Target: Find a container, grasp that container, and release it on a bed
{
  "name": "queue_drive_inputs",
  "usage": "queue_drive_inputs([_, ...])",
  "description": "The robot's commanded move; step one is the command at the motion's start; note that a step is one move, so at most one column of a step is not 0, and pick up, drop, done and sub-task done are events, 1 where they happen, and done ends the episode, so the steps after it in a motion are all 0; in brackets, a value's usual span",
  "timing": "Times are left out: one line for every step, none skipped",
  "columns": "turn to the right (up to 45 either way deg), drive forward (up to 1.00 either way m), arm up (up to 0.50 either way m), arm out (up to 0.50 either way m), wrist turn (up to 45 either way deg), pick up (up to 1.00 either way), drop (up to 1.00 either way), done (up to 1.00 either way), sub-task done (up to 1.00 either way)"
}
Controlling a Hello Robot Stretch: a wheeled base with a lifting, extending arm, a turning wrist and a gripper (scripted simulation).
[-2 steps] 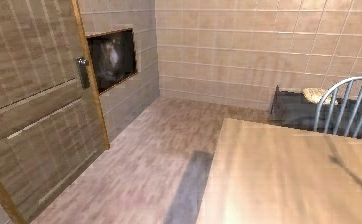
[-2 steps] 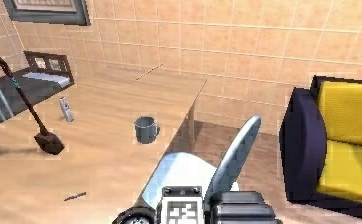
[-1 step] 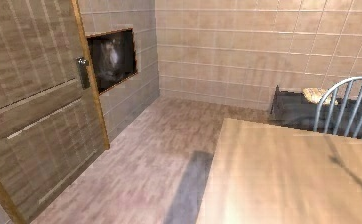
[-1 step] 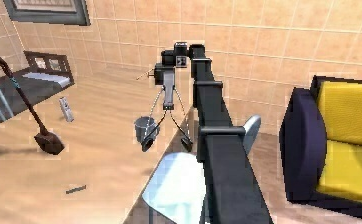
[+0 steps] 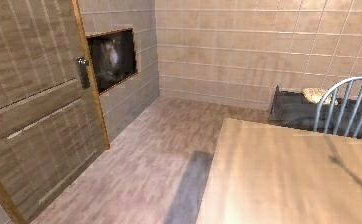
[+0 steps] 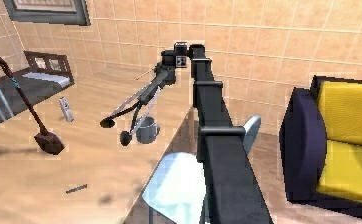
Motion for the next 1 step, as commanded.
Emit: queue_drive_inputs([0.0, 0.0, 0.0, 0.0, 45.0, 0.0, 0.0, 0.0, 0.0])
